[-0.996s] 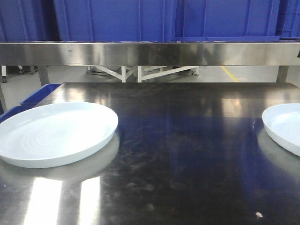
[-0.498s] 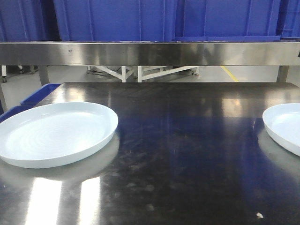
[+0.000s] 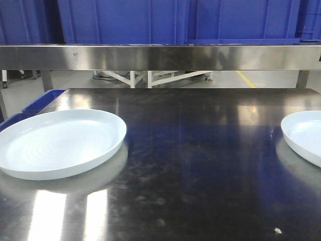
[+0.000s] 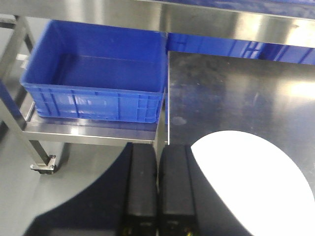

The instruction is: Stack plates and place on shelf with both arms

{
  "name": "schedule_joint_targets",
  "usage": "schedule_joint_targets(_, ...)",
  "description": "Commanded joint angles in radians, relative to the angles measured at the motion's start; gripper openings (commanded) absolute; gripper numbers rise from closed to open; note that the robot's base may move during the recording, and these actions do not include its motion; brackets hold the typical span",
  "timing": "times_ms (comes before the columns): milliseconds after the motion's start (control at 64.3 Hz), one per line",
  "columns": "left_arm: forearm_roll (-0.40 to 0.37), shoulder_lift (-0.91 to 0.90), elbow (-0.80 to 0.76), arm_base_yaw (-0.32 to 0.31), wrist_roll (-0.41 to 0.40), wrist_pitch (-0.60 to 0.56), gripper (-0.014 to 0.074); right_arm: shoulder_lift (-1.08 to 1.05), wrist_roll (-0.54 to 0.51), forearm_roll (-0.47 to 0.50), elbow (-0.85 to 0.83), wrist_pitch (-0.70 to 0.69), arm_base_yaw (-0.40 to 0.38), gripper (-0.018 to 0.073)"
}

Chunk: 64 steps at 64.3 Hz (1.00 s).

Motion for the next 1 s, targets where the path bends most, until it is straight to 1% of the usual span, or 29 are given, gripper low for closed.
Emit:
schedule_joint_targets(0,0.009,-0.002,-0.028,-0.006,0.003,-0.077,0.009,-0.018,-0.002,-0.011,0.0,-0.085,-0.007,0.0066)
schedule_joint_targets(296,0.103,-0.002,-0.03,-0.006,0.003,-0.091,0.009,-0.018,-0.002,-0.011,0.0,-0.085,-0.007,0.0066)
schedule_joint_targets(467,0.107,-0.002,-0.03,-0.006,0.003,-0.1,0.009,-0.018,-0.002,-0.011,0.0,-0.085,-0.007,0.0066)
schedule_joint_targets(560,0.128,0.001,-0.03,-0.006,0.003,-0.11,0.009,-0.018,-0.002,-0.011,0.0,-0.09,-0.007,0.0066)
schedule_joint_targets(622,0.13,0.007,-0.03,-0.006,0.003,-0.118,0.009,-0.018,-0.002,-0.011,0.0,-0.139,-0.007,0.0066)
schedule_joint_targets(716,0.13,0.017,-0.03,-0.006,0.003,-0.121,0.009,-0.018,0.0,-0.008,0.0,-0.323,-0.007,0.0066)
schedule_joint_targets(778,0.13,0.021,-0.03,-0.006,0.003,-0.119,0.009,-0.018,0.0,-0.008,0.0,-0.404,-0.007,0.0066)
schedule_joint_targets(809,0.13,0.023,-0.03,-0.006,0.003,-0.119,0.009,-0.018,0.003,-0.005,-0.005,-0.423,-0.007,0.0066)
schedule_joint_targets(887,0.13,0.024,-0.03,-0.006,0.003,-0.119,0.009,-0.018,0.041,-0.005,-0.055,-0.367,-0.003,0.0066)
schedule_joint_targets(980,0.13,0.024,-0.03,-0.006,0.003,-0.119,0.009,0.003,0.053,-0.006,-0.17,-0.181,0.003,0.0066)
